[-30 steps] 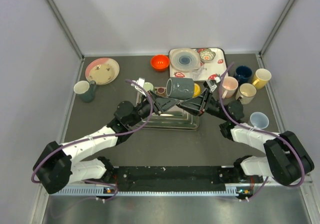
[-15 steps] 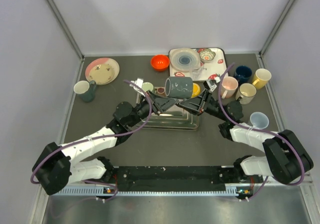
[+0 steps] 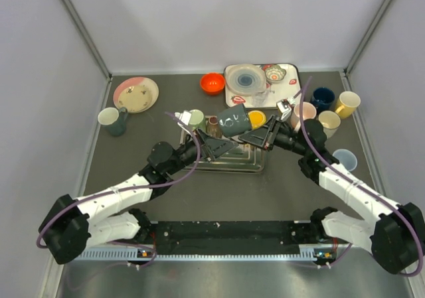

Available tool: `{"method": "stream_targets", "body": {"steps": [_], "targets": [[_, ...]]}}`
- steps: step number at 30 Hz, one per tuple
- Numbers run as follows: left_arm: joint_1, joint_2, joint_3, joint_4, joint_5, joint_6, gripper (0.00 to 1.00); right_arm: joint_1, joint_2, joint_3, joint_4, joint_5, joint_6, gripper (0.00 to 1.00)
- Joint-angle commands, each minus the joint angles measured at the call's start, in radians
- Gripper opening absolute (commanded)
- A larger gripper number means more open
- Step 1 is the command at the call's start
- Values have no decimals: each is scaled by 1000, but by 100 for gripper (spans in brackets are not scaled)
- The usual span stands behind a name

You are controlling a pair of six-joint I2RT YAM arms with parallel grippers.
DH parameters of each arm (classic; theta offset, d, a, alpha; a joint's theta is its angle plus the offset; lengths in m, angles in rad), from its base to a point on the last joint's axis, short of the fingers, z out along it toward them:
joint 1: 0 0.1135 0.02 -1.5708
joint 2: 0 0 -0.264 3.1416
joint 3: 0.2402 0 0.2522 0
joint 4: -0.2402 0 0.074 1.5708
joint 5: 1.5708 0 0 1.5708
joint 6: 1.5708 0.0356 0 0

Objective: Turn the mug right side up

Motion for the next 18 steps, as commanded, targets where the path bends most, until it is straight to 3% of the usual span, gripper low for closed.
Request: {"method": "stream_targets", "body": {"steps": [1, 7, 9, 14, 18], "targets": [[15, -43, -7, 54, 14, 26, 58, -4, -92, 91, -244, 52, -203, 0], [53, -145, -43, -62, -39, 64, 60, -10, -192, 301, -816, 291, -537, 0], [69, -193, -66, -81, -64, 74, 60, -17, -212, 378, -936, 407, -618, 0], [80, -290, -71, -209, -128, 153, 60, -43, -232, 502, -1249, 659, -715, 0], [78, -348, -40, -359, -186, 231, 60, -72, -266, 518, -1371, 917, -723, 0]]}}
